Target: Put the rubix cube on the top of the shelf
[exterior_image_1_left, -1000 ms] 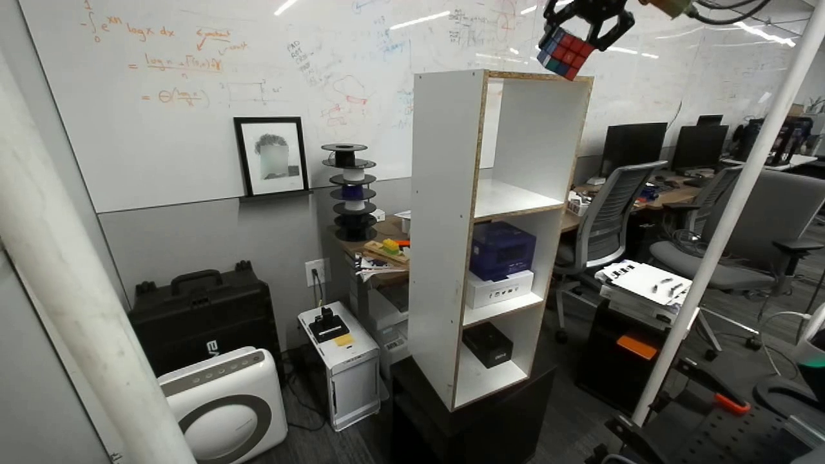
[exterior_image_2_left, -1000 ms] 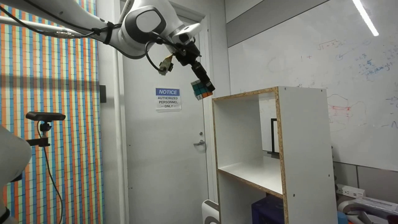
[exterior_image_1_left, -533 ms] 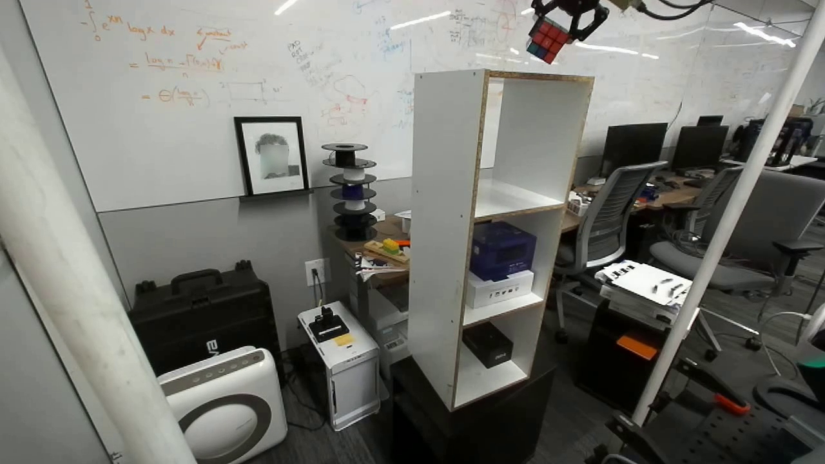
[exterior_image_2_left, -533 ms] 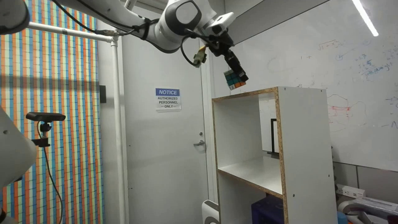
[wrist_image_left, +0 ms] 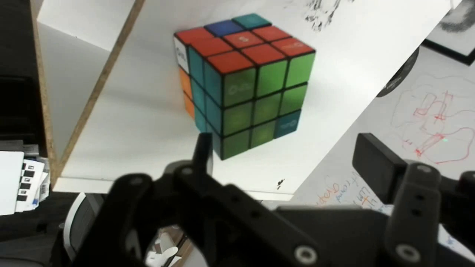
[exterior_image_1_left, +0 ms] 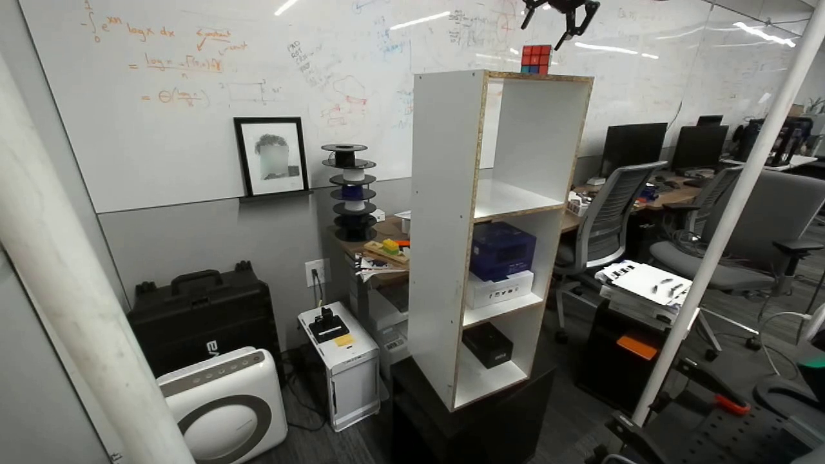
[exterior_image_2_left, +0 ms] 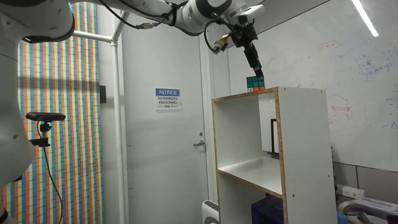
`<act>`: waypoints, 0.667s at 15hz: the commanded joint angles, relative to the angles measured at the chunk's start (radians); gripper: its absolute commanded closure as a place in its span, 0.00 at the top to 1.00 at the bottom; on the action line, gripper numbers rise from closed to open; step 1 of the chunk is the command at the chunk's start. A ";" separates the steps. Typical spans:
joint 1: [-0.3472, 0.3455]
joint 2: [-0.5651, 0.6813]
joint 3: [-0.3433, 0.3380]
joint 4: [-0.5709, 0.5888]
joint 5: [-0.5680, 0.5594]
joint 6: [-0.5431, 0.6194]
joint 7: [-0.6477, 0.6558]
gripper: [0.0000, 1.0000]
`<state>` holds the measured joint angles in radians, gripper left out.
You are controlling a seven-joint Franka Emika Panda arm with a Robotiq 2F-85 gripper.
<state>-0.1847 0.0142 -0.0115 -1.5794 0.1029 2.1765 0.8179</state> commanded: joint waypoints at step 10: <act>0.114 -0.201 0.016 -0.108 0.122 -0.485 -0.273 1.00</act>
<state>-0.1051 -0.0604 0.0109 -1.5358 0.2408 1.7595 0.6299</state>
